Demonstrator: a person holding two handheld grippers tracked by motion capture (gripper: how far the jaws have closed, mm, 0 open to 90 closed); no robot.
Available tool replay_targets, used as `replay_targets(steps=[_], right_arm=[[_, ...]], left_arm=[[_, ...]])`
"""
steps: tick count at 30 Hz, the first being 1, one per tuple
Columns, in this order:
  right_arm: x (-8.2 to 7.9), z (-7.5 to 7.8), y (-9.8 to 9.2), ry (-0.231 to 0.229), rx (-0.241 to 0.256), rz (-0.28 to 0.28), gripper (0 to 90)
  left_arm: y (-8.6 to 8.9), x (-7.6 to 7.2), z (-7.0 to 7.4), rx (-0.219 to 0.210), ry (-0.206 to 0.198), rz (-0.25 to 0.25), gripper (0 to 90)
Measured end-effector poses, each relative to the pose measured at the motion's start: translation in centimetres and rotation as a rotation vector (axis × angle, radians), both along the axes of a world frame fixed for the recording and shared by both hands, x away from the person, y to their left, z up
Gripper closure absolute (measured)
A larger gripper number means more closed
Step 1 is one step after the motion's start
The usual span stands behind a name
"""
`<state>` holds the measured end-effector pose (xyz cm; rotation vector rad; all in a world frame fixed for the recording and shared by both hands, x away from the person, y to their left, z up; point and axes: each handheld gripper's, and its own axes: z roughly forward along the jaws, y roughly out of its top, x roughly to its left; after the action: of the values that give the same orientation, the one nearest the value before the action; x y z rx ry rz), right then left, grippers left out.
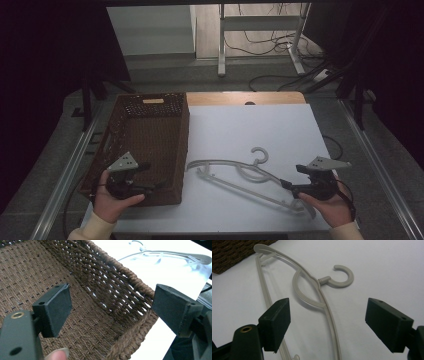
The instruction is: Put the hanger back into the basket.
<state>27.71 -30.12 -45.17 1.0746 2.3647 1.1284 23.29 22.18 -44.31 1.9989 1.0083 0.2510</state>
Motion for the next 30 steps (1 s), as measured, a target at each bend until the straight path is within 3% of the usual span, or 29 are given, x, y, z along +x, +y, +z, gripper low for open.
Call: replay_targets(steps=[19,30], right_arm=[[0.4,-0.3,0.1,0.019,-0.03,-0.024,22.0],[2.0,-1.2,0.8,0.049,-0.06,-0.022,23.6]], left_arm=[[0.2,0.1,0.1,-0.009,0.002,-0.001,16.3],[0.1,0.1,0.3,-0.014,-0.006,0.007,16.8]])
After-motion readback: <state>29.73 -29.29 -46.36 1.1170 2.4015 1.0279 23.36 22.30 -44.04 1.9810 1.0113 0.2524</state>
